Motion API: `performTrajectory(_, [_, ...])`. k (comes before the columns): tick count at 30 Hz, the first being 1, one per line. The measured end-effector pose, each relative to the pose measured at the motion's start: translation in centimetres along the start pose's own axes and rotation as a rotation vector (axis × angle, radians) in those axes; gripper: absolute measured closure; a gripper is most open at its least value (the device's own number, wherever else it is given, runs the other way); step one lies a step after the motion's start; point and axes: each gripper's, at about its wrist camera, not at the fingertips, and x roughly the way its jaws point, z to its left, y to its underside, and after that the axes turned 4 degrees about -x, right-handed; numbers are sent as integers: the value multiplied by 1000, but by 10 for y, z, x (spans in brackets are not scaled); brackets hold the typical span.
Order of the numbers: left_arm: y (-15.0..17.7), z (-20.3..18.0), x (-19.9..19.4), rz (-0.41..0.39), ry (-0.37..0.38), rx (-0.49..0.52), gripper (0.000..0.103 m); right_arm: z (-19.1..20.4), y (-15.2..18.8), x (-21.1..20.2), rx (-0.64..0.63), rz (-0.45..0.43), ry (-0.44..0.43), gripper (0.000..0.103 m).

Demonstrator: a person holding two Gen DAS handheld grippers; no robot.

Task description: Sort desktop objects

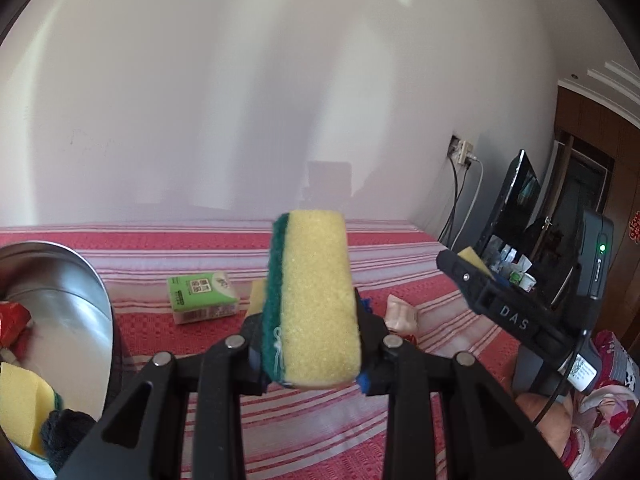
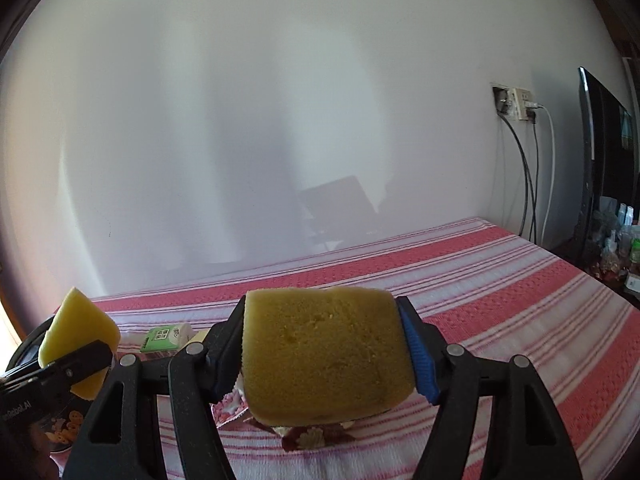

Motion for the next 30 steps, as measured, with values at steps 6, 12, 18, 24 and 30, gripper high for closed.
performTrajectory(6, [5,-2,9,26,-83,27,73,10,4,3,-29,20,-15,32])
performTrajectory(12, [9,1,3,26,-143,34,73,25,10,-9,-85,-16,-3,32])
performTrajectory(18, [12,-2,-13,-8,-192,73,73,33,12,-10,-126,-15,-14,32])
performTrajectory(24, [15,4,-33,-23,-242,66,73,44,16,-13,-166,-6,-9,32])
performTrajectory(30, [22,4,-50,-58,-282,113,73,51,22,-18,-169,5,-22,32])
